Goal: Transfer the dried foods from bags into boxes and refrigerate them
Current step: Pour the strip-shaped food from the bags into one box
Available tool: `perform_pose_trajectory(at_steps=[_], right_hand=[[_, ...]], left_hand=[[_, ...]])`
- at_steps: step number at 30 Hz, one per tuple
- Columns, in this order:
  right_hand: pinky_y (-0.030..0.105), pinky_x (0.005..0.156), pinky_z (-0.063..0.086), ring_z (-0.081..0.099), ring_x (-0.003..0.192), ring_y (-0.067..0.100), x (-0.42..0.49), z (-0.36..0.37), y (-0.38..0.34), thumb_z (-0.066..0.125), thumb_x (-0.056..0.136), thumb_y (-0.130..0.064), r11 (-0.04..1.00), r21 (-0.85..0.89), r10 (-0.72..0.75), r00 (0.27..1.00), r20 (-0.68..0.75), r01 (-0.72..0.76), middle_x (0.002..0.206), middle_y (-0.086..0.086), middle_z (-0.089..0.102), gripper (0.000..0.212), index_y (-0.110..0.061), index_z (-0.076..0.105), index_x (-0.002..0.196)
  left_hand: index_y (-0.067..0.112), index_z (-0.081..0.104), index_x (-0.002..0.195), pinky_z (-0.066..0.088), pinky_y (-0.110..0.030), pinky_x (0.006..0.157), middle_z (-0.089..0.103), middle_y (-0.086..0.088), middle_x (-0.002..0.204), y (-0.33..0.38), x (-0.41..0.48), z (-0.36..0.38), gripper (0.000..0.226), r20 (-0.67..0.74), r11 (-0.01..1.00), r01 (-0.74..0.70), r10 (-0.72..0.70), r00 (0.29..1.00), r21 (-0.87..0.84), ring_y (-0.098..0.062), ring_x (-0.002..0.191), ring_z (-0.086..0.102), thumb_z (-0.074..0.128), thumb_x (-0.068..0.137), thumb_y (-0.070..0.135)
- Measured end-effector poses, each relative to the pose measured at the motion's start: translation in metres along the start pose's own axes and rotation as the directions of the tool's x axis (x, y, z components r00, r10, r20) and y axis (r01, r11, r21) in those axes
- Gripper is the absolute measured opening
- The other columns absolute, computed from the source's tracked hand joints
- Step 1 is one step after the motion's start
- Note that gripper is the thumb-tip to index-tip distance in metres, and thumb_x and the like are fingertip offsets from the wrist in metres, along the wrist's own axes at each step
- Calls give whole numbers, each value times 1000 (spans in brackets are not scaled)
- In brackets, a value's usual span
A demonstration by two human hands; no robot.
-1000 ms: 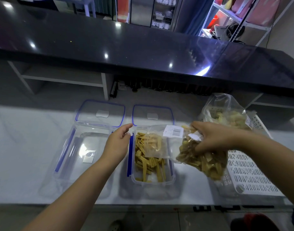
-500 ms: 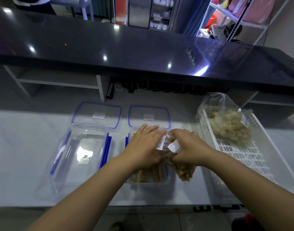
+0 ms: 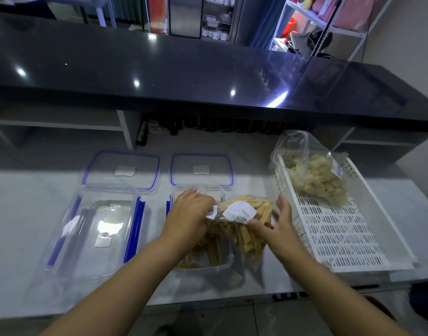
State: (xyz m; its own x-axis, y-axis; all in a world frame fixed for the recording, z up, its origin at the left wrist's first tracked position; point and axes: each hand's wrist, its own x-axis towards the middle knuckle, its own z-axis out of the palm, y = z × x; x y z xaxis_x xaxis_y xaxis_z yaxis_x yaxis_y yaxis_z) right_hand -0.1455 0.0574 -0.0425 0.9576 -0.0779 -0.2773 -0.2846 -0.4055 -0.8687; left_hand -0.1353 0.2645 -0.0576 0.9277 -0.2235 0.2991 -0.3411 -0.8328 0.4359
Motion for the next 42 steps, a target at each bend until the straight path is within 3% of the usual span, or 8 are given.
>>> perform_pose_trajectory(at_steps=[5,15,20,25,29,34,38,42], right_hand=[[45,83,56,69,97,30,7,13,6,65,64,-54,777,528,330,936,122,-343,109,14,71,78,-9,53,126],[52,81,56,72,83,33,21,1,-17,67,84,-37,853,460,249,967,53,-245,93,12,75,36,-17,56,111],[40,66,58,73,73,32,25,-14,-28,68,85,-29,872,433,227,973,53,-227,87,16,74,33,-11,57,110],[39,57,59,71,64,30,30,-27,-41,67,85,-27,882,430,186,981,60,-194,77,14,75,27,-10,58,105],[30,42,54,68,52,24,31,-37,-53,64,88,-21,891,418,148,984,98,-176,70,13,73,19,-8,58,100],[32,42,54,69,53,26,32,-43,-59,64,88,-23,871,462,138,986,96,-167,75,16,72,27,-7,56,109],[34,44,55,69,56,30,31,-40,-62,64,88,-23,846,505,144,985,95,-172,82,19,71,30,-8,55,113],[33,42,55,68,52,27,30,-40,-66,63,89,-24,870,459,153,984,95,-180,72,15,72,23,-9,55,104]], left_hand=[[16,67,89,39,-31,93,69,-1,90,1,1,1,18,33,992,102,-100,994,-71,-24,92,57,71,74,9],[15,69,95,35,-24,81,70,-2,90,11,5,-3,30,-2,997,25,-25,1000,-75,-26,91,59,70,69,1],[30,56,122,31,-25,93,60,9,118,-1,6,-17,52,207,993,29,-5,978,-116,-13,114,47,70,74,42],[29,47,132,37,-32,102,52,9,130,-23,7,-38,48,204,935,247,-197,959,-254,-10,122,43,56,87,42],[28,53,126,45,-31,92,61,10,113,-32,9,-49,36,123,861,396,-377,918,-319,-8,106,53,55,91,32],[25,56,118,51,-33,83,72,1,86,-20,8,-54,31,401,626,569,-406,821,-532,-13,89,66,62,87,30],[22,51,123,52,-31,81,67,-8,78,-10,12,-60,44,347,497,522,-405,846,-693,-20,88,69,66,83,11],[20,54,118,53,-23,71,68,-6,75,-10,16,-72,39,309,525,501,-413,857,-688,-14,75,68,66,82,7]])
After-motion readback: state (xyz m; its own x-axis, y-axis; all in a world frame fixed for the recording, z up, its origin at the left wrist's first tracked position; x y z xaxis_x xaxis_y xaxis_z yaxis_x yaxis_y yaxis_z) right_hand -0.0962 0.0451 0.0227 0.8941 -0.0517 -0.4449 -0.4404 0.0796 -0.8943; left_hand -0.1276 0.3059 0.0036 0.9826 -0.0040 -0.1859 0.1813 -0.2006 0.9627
